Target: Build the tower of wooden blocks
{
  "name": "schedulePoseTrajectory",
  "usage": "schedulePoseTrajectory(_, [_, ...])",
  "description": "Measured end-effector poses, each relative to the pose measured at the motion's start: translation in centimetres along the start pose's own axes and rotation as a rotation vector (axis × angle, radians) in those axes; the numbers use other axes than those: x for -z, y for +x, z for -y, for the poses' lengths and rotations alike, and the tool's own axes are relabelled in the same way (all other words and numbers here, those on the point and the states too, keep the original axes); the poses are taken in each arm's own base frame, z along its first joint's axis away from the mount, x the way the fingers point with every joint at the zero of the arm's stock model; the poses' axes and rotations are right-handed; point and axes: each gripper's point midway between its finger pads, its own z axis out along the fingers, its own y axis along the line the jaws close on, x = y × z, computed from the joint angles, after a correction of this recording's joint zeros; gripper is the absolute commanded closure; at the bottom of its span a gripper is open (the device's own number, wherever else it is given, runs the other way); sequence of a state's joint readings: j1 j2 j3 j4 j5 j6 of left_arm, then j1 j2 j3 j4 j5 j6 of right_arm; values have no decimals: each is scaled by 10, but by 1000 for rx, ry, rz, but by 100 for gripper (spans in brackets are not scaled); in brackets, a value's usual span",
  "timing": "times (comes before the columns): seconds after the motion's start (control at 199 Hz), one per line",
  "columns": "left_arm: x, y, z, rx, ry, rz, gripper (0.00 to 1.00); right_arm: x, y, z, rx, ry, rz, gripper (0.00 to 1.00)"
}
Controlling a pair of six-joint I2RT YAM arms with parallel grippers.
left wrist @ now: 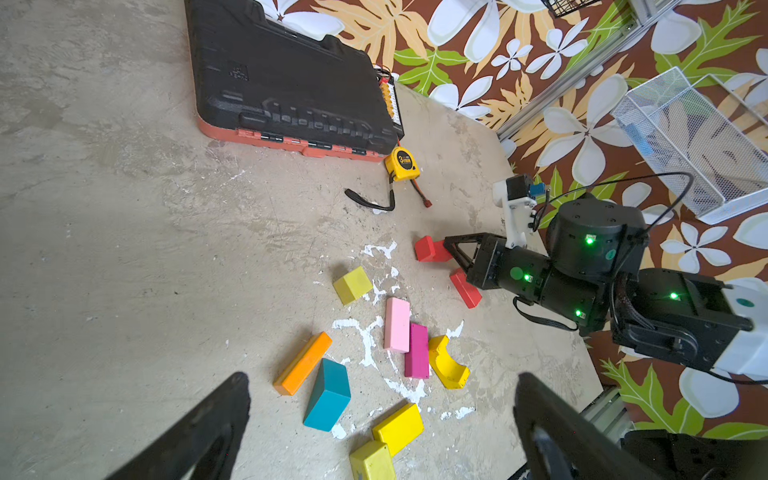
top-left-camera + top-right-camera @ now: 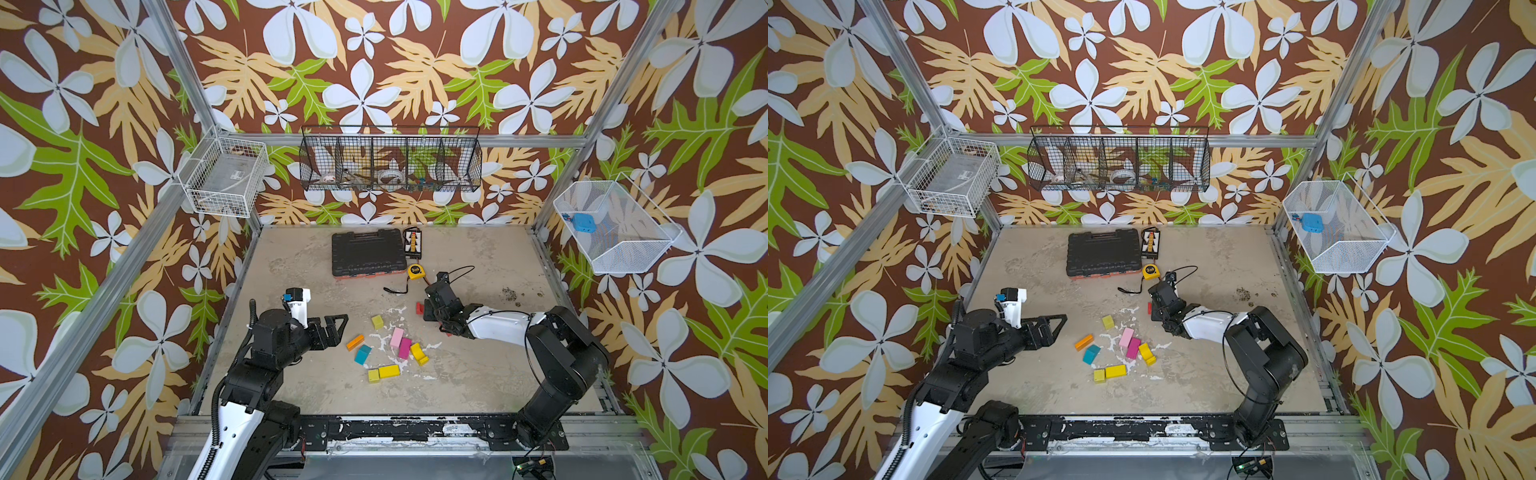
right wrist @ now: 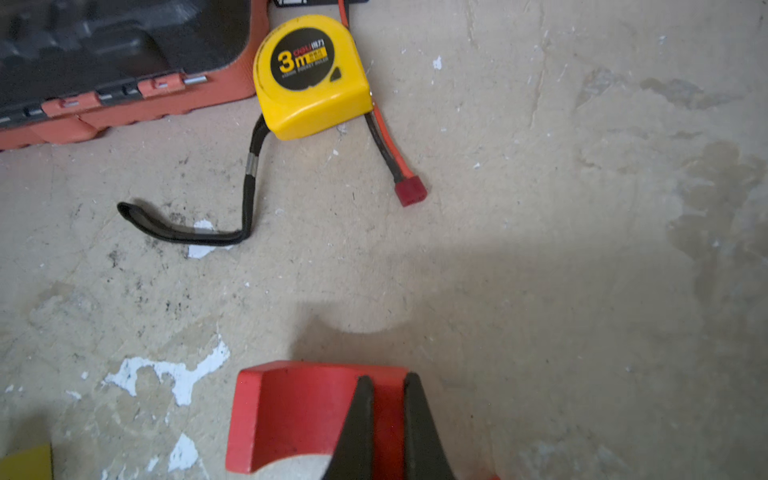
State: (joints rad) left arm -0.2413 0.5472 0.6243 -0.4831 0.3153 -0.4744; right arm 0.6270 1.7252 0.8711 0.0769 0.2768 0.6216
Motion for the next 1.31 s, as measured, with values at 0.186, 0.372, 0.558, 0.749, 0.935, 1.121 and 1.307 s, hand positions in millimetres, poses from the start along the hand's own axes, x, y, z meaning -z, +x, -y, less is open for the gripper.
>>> schedulePoseTrajectory(0.186, [5,-1,2,-5,6,15,0,-6,2,0,-4,8,-7,96])
schedulePoseTrajectory(0.372, [4,-1,-2,-2,-12,17,0,-8,2,-1,-27,8,-5,96])
schedulePoseTrajectory(0.558, [7,-2,0,-7,-5,29,0,-15,-5,-8,-55,1,7,96])
schedulePoseTrajectory(0.749, [7,-3,0,-6,-9,31,0,-21,-13,-15,-69,-4,17,94])
schedulePoseTrajectory(0.935, [9,-4,1,-10,-3,42,0,-24,-16,-14,-78,11,18,91])
schedulePoseTrajectory(1.121, [9,-3,0,-9,-7,40,0,-26,-15,-12,-68,26,12,67])
schedulePoseTrajectory(1.307, [10,-4,1,-10,-6,41,0,-17,-18,-9,-55,31,20,52])
